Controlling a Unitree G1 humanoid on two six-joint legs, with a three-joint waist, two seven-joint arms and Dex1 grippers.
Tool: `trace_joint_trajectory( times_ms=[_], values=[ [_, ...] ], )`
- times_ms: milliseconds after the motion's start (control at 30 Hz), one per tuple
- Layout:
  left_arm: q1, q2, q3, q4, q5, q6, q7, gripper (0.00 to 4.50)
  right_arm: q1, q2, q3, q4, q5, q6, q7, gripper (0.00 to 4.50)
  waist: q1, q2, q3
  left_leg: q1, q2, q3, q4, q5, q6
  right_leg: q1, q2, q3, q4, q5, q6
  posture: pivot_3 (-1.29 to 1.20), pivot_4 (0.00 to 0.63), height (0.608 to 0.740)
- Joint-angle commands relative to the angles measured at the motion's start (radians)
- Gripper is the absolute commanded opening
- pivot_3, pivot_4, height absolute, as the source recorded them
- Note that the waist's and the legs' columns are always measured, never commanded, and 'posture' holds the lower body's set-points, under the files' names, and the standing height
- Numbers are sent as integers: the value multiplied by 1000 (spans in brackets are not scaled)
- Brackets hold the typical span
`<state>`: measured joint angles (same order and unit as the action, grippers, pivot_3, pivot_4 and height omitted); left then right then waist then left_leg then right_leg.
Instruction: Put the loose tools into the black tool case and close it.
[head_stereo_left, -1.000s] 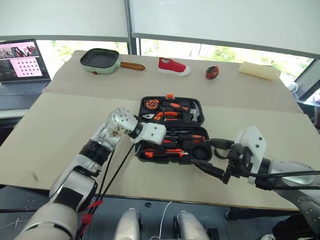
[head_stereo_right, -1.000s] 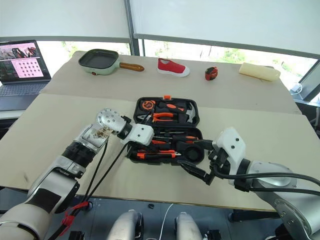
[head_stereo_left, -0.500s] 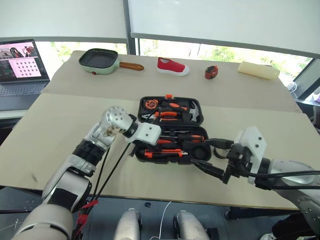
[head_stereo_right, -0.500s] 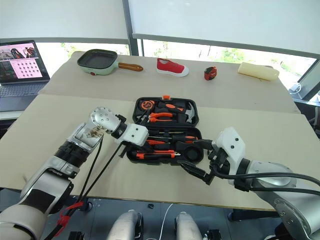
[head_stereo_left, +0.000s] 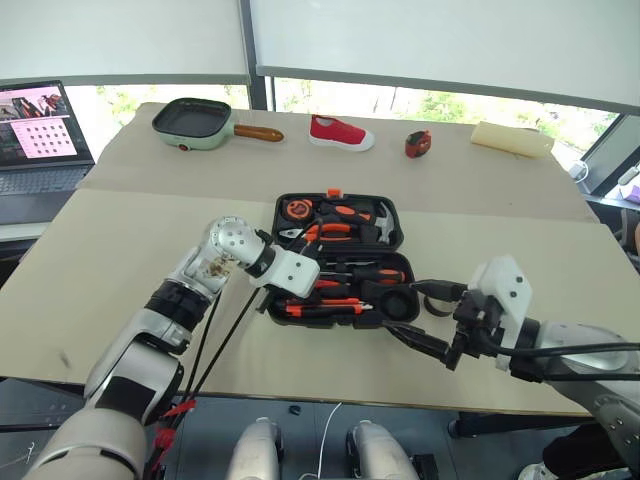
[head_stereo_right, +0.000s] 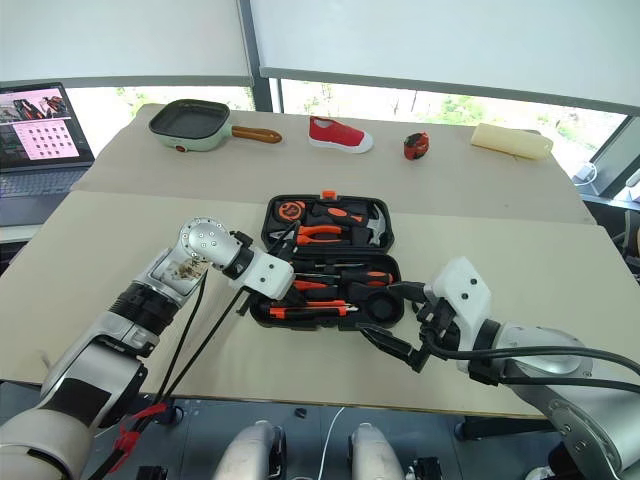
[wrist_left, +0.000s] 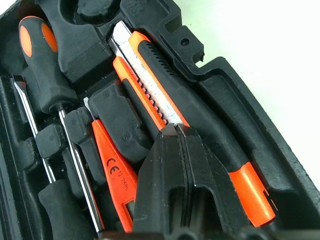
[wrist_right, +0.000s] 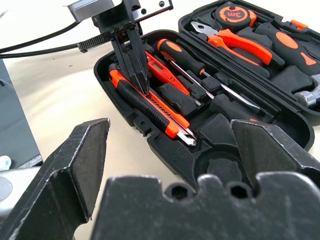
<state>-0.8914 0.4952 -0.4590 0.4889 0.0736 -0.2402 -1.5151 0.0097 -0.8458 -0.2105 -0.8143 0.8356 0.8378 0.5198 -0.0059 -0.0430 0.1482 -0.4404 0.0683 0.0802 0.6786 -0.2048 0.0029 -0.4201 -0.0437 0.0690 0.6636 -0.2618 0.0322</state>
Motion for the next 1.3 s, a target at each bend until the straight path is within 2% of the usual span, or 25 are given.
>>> trace_joint_trajectory(
  times_ms=[33,233,567,767,867,1000,1100,1200,1300],
  values=[
    [-46,-10,47,-19,-66,105,-36,55,-4,-4,-21,-21,-6,-16,-1,4500,-2,0,0,0,0,0,0,0,0,0,0,0,0,0,0,0,150,740],
    [-35,43,54,-100,-126,175,-99,55,-7,-5,-19,-16,-10,-18,5,4500,-6,0,0,0,0,0,0,0,0,-1,0,0,0,0,0,0,150,740],
    [45,70,-7,-111,-39,71,-96,55,-9,-2,-16,-15,-16,-17,5,4500,-3,0,0,0,0,0,0,0,0,0,0,0,0,0,0,0,150,740],
    [59,75,-57,-27,75,-79,-30,55,-9,3,-13,-15,-21,-17,2,4500,-3,1,-1,1,0,0,0,0,0,1,0,0,0,0,0,0,150,740],
    [55,70,-67,-6,85,-105,-22,55,-7,5,-13,-17,-23,-15,1,4500,1,1,-2,3,0,0,0,0,0,4,0,0,0,0,0,0,150,740],
    [8,26,-4,11,15,-16,22,55,23,-10,-29,-23,-45,-19,7,4500,7,1,-2,15,0,0,0,0,0,16,0,0,-2,-1,0,0,150,740],
    [-11,6,67,-10,-67,95,28,55,74,-24,-64,-30,-75,-29,15,4500,10,1,-1,14,0,0,0,0,0,16,-1,0,-3,-4,5,0,150,740],
    [-28,-1,191,-53,-208,299,45,667,199,-33,-184,-28,-91,-28,51,4500,11,1,-1,9,0,-1,0,0,0,12,-1,0,-3,-1,1,0,150,740],
    [-6,30,264,-130,-300,428,32,1778,309,-29,-307,-21,-96,-34,100,4500,9,1,-1,7,0,-2,0,0,1,9,0,0,-3,-2,1,0,150,740]
  ],
)
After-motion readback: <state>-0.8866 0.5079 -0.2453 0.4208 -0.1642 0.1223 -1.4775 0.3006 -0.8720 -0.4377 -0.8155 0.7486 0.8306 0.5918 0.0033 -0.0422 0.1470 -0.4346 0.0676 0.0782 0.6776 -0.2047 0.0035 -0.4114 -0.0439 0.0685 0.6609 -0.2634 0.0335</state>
